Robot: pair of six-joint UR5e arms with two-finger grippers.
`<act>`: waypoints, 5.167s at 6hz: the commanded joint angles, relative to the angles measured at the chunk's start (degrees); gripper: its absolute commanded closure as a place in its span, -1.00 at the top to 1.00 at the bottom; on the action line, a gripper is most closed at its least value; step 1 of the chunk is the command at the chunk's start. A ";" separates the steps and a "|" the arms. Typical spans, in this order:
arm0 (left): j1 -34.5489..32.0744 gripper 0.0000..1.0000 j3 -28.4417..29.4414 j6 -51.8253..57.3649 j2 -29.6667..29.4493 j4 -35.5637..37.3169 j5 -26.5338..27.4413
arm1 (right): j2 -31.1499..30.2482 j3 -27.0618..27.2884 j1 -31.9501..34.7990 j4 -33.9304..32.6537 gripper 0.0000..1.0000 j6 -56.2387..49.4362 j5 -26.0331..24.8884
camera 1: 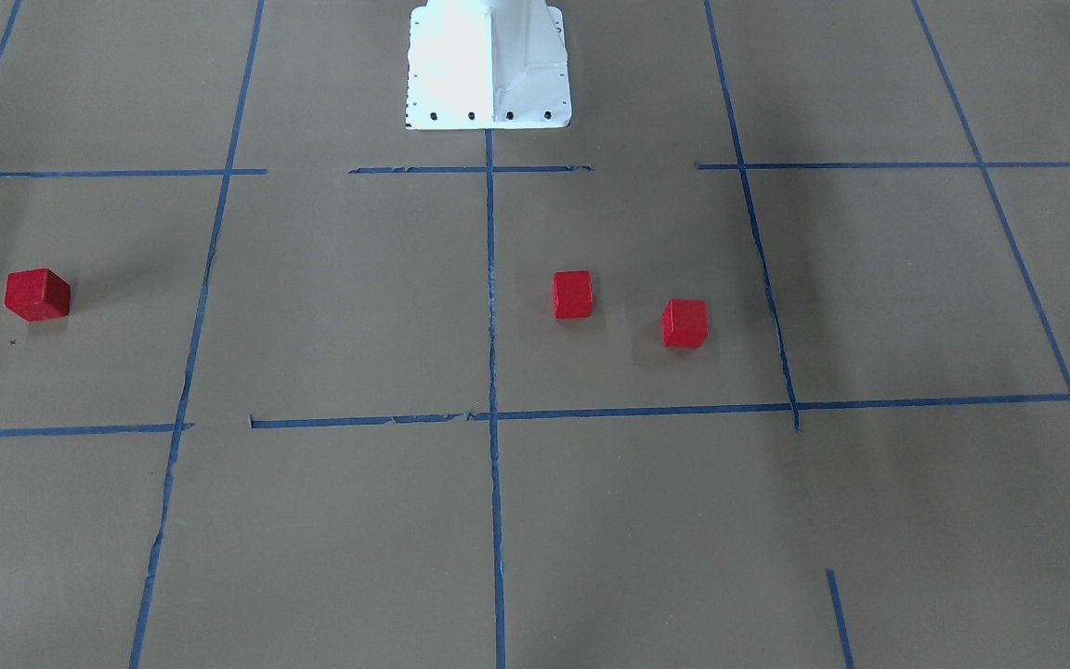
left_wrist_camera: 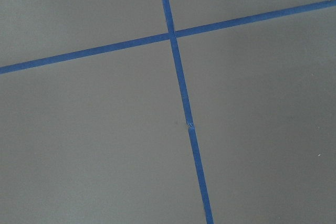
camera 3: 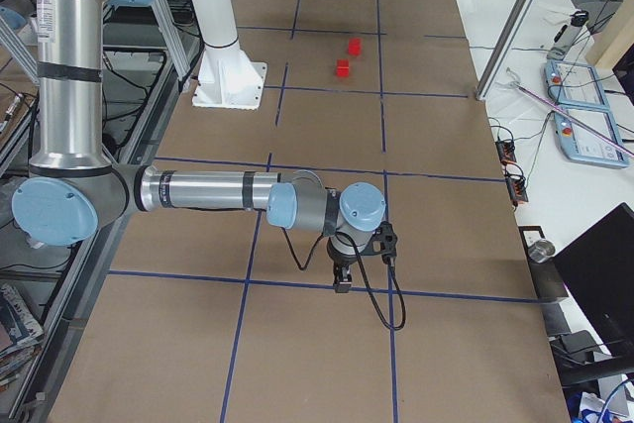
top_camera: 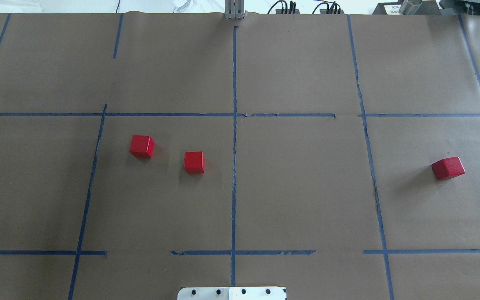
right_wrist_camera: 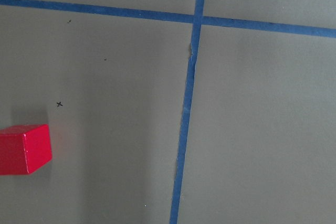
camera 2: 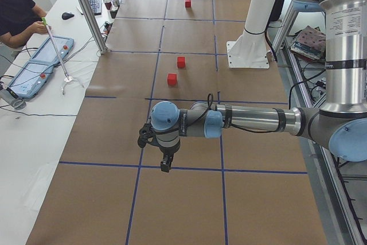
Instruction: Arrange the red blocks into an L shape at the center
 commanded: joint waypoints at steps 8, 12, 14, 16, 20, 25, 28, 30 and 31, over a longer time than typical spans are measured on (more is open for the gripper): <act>2.63 1.00 -0.09 -6.33 -0.51 -0.20 -0.28 | -3.22 0.67 -24.74 39.24 1.00 39.15 -3.63; 2.63 1.00 -1.06 -6.51 -0.60 -0.20 -0.28 | -4.37 0.67 -29.00 39.44 1.00 40.04 -7.90; 2.63 1.00 -1.06 -6.51 -0.60 -0.20 -0.28 | -4.20 0.50 -29.00 39.44 1.00 40.04 -6.66; 2.54 1.00 -0.97 -6.42 -0.60 -0.20 -0.28 | -3.67 0.14 -30.57 39.35 0.98 40.13 -6.66; 2.54 1.00 -1.06 -6.42 -0.51 -0.20 -0.28 | -3.05 -1.00 -32.43 39.35 -0.99 41.54 -7.54; 2.54 1.00 -0.79 -6.33 -0.51 -0.28 -0.28 | 20.51 17.54 -47.38 10.01 -1.00 57.23 -10.15; 2.63 1.00 -0.18 -5.89 -0.69 -0.29 -0.20 | 38.82 4.76 -59.64 10.34 -1.00 74.19 -23.11; 2.63 1.00 -0.61 -6.07 -0.69 -0.29 -0.20 | 47.69 -5.34 -61.77 10.52 -1.00 80.02 -24.67; 2.63 1.00 -0.71 -6.07 -0.69 -0.29 -0.20 | 48.09 -6.52 -62.92 10.61 -1.00 82.73 -25.55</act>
